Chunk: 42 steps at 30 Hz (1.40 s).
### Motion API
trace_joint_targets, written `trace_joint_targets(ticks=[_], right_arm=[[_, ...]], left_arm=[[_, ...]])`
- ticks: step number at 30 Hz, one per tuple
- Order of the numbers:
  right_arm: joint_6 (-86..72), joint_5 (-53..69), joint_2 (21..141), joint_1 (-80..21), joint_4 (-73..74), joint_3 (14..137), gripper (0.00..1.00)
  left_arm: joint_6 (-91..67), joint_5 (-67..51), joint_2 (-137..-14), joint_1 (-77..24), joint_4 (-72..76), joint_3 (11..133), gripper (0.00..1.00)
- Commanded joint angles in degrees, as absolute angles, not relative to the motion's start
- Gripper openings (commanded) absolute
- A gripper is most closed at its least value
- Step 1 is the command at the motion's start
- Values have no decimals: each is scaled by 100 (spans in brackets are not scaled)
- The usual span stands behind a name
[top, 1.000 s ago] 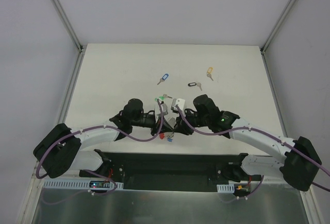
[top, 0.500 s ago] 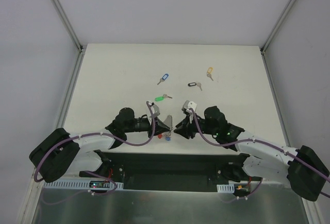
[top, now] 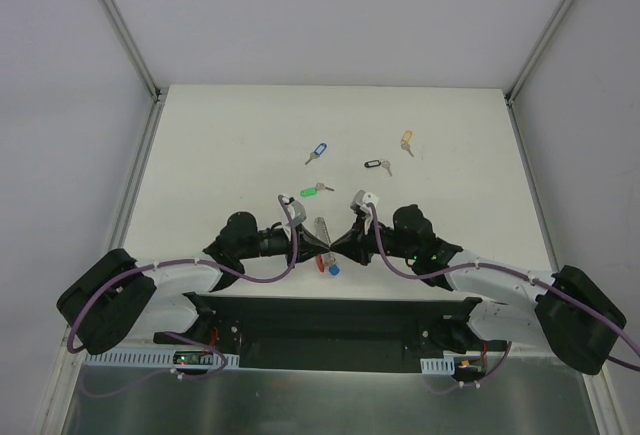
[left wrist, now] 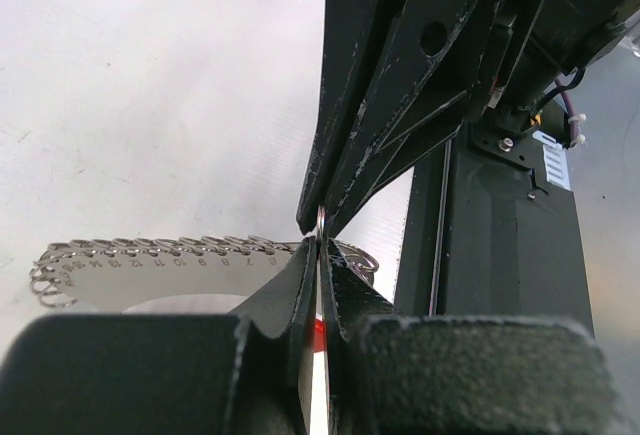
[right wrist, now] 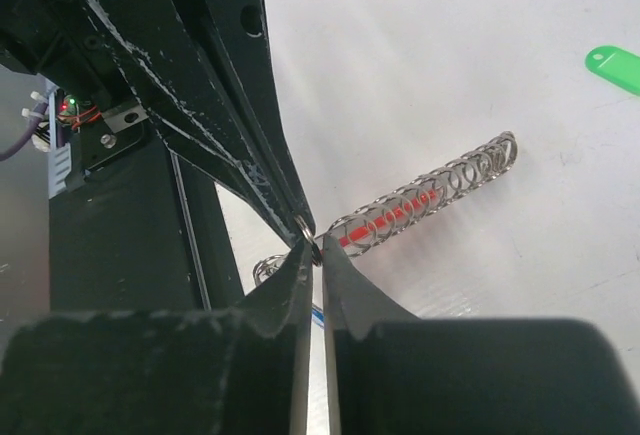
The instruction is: Put the keys on the keyring
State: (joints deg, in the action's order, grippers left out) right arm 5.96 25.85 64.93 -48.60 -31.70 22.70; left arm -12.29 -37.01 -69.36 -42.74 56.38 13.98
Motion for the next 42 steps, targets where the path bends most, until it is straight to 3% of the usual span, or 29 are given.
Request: trace_joint_targets(ticks=[1, 4, 6, 7, 17, 21, 30, 38, 42], right_arm=[[483, 2900, 6513, -4825, -3814, 2294, 1], [588, 3067, 6513, -4799, -3631, 2417, 1], [729, 3172, 6495, -4790, -3124, 2661, 1], [956, 3208, 6486, -4790, -2850, 2794, 1], [2047, 2444, 7065, -4877, 1517, 5173, 1], [1926, 1481, 7497, -5176, 2748, 5844, 1], [1266, 651, 8014, -5669, 3084, 6398, 1], [1204, 263, 8017, -5924, 3297, 6689, 2], [1274, 247, 7963, -5933, 3611, 6916, 1]], left_arm=[[-1362, -3815, -6926, -4324, 6293, 1362, 0], [-1310, -3718, -6900, -4324, 6241, 1327, 0], [-1231, -3613, -6795, -4324, 6109, 1310, 7], [-1126, -3499, -6742, -4333, 5847, 1318, 18], [-633, -2655, -5819, -4333, 4746, 1134, 64], [-676, -2435, -5669, -4333, 4737, 1037, 68], [-826, -2198, -5739, -4350, 4896, 914, 83], [-932, -2154, -5389, -4386, 4922, 765, 84], [-975, -1943, -4643, -4377, 4738, 598, 83]])
